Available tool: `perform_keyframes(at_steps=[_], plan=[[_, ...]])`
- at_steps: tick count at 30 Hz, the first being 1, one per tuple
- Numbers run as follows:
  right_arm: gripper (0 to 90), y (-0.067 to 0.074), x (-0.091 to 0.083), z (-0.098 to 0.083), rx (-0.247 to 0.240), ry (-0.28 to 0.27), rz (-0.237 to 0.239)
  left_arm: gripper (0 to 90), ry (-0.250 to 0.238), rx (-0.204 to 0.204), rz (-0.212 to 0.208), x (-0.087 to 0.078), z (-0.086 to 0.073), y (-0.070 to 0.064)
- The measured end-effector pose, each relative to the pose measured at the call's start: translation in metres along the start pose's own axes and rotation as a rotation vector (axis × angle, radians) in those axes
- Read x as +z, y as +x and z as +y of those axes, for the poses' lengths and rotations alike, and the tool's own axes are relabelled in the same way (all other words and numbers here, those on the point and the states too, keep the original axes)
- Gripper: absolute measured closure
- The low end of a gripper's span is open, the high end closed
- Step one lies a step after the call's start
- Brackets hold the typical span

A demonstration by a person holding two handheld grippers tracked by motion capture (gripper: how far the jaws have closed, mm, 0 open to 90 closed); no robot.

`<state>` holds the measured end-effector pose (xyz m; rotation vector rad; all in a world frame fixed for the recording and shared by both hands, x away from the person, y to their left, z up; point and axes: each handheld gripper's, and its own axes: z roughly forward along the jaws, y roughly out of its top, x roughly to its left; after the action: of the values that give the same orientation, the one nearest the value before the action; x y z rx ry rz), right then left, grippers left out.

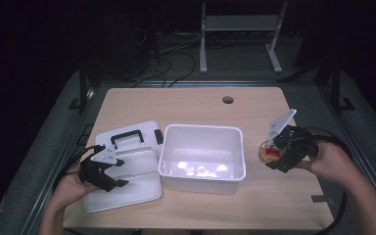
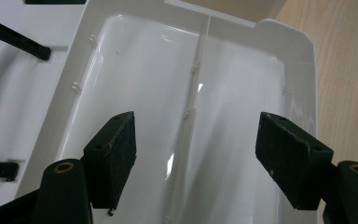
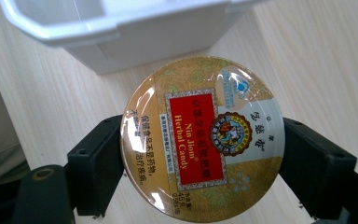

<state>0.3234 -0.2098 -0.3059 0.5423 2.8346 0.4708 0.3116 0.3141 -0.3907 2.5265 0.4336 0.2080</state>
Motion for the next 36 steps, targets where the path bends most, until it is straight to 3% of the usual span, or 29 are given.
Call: perform_keyframes(at_steps=[16, 22, 36], plan=[[19.9, 0.006, -0.013, 0.056, -0.116, 0.009, 0.019, 26.7, -0.014, -0.016, 0.004, -0.002, -0.006, 0.002], [19.9, 0.01, -0.005, 0.078, -0.163, 0.02, 0.045, 26.3, -0.006, -0.018, 0.003, -0.001, -0.007, 0.003], [19.9, 0.015, 0.018, 0.102, -0.202, 0.031, 0.081, 25.5, -0.011, -0.024, 0.005, -0.001, -0.008, 0.003]])
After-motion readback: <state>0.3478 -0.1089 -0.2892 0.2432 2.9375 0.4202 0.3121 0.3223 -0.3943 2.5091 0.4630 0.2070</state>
